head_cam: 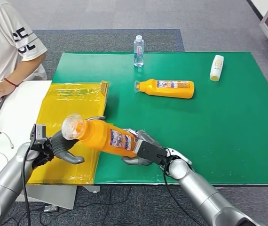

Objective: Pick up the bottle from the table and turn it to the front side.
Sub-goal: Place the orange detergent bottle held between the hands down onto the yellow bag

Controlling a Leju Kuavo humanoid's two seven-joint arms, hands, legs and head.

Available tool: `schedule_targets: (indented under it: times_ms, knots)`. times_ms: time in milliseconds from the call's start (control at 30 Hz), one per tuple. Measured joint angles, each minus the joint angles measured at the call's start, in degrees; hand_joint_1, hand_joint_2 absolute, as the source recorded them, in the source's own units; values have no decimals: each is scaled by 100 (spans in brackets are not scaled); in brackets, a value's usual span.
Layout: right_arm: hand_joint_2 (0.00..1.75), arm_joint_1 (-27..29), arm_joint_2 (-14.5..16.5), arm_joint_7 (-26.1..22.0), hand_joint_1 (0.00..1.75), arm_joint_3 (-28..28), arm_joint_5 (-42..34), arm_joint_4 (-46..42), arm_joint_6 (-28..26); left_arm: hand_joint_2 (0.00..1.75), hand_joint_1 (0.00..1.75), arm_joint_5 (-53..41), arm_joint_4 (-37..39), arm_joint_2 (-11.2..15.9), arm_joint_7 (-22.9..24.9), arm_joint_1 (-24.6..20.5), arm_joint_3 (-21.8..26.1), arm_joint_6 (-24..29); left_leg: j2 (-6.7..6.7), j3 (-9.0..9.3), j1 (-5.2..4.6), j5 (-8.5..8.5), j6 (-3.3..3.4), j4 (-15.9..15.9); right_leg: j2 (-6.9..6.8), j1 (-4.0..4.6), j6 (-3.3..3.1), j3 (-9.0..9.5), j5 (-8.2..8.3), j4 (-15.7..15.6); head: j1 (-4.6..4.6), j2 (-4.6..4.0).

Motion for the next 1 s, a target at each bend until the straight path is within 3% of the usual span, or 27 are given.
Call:
schedule_targets:
  times_ms: [1000]
  knots:
    - [175, -94, 378, 136, 175, 120, 125, 133, 177, 175, 0, -4, 28, -285, 0, -307, -23, 90, 0, -4, 0, 1, 0, 0, 0, 0, 1, -5, 1, 0, -1, 0]
